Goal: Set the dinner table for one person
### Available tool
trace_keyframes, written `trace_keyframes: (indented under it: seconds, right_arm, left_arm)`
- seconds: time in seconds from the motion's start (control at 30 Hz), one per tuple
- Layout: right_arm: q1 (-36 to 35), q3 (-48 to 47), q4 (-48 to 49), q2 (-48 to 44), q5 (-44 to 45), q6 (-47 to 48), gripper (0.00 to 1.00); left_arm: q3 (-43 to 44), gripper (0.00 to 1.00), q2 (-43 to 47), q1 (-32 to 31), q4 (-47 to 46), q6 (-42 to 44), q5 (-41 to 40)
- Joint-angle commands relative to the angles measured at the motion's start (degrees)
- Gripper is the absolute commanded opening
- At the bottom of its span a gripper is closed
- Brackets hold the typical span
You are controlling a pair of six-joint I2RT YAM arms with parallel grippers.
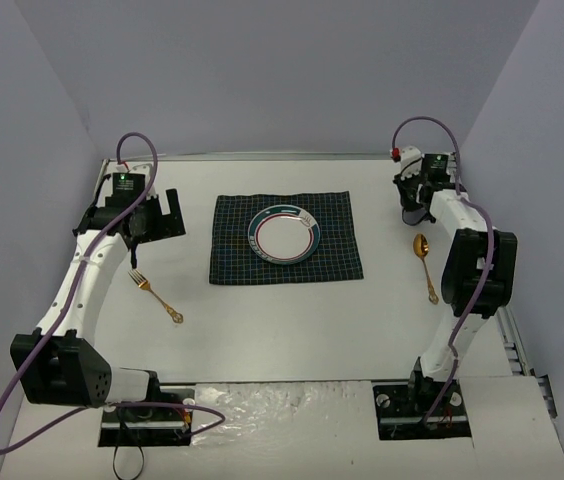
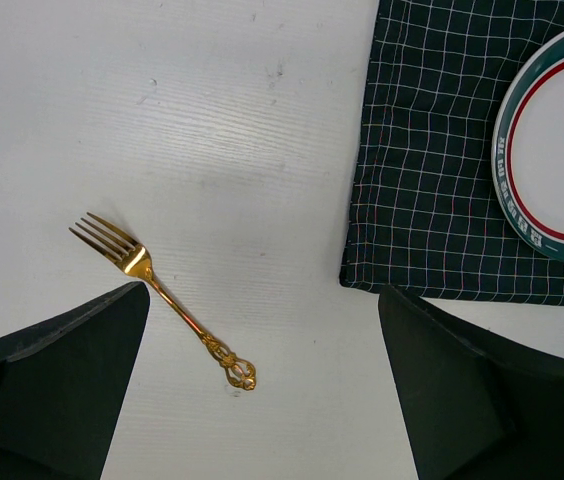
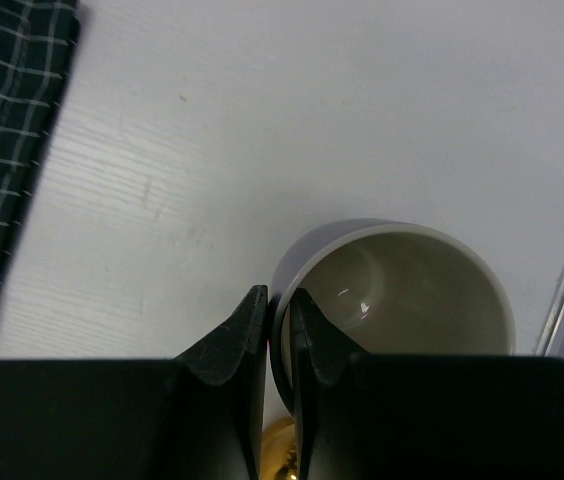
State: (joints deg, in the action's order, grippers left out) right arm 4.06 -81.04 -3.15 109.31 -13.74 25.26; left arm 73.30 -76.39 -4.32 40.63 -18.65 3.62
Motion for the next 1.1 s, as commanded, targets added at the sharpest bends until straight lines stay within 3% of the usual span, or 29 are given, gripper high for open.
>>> trace_keyframes:
  seconds: [0.0, 0.17, 0.4, 1.07]
  right_arm:
    - [-8.92, -9.01, 3.84, -7.45, 9.75, -9.65, 0.0]
    - [-17.43, -16.28, -1.99, -4.58, 15.86, -16.07, 0.0]
    - [-23.11, -21.65, -4.4, 0.4, 20.21, -22.66, 0.0]
    - [-24.01, -29.97, -6.69, 11.02, 19.29, -24.64, 0.0]
  left_arm:
    - [1.52, 0.97, 0.17, 0.45, -0.99, 0.39, 0.34]
    - [1.59, 0.97, -0.07, 0.45, -0.82, 0.37, 0.34]
    - [1.5, 0.97, -0.31, 0.45, -0.74, 0.37, -0.16]
    - [1.76, 0.97, -1.22, 0.71, -0.38, 0.37, -0.19]
